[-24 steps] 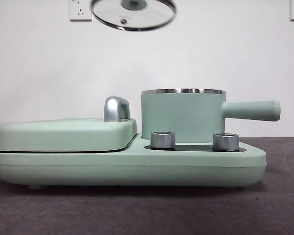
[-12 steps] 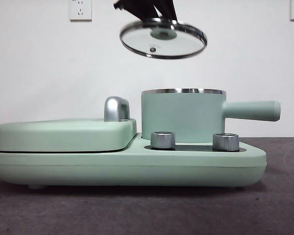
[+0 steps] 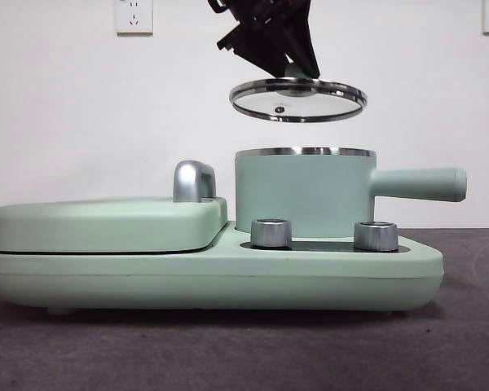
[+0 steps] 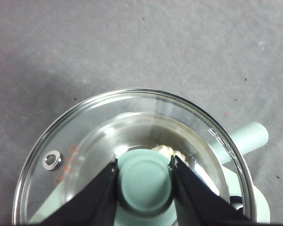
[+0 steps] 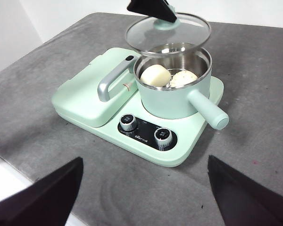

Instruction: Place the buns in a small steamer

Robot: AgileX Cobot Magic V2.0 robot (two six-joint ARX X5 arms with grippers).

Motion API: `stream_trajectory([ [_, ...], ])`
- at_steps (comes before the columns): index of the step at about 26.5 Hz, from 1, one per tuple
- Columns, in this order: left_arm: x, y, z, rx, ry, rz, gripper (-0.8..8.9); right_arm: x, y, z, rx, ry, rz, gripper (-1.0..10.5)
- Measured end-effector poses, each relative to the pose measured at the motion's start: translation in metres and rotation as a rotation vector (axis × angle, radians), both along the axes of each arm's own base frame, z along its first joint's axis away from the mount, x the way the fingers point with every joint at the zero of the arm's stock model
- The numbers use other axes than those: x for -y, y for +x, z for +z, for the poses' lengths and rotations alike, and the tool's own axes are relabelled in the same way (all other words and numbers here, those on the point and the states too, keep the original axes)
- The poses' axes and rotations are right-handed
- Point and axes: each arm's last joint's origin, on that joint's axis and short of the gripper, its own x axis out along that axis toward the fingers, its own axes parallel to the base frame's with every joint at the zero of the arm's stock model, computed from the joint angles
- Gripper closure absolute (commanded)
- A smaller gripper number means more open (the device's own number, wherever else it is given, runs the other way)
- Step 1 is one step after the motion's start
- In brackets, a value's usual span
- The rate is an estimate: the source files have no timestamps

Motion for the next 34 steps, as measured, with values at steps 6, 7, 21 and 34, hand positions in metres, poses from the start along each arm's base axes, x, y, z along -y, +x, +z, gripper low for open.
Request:
stream_trajectory([
  [6, 0.01, -0.006, -0.007, -0.03, 0.021, -0.025, 7.95, 0.0, 0.0, 0.0, 0.0, 0.0, 0.0, 5.3],
  [7, 0.01, -0.005, -0.009, -0.033, 0.024, -0.025, 7.96, 0.0, 0.0, 0.0, 0.0, 0.0, 0.0, 5.3],
  [21, 0.018, 0.006, -0.033, -0.097, 0.054, -0.004, 7.97, 0.0, 0.0, 0.0, 0.0, -0.002, -0.003, 5.3],
  [34, 0.018, 0.01, -0.042, -0.113, 0.068, 0.003, 7.94, 0.0, 0.0, 0.0, -0.001, -0.002, -0.004, 5.3],
])
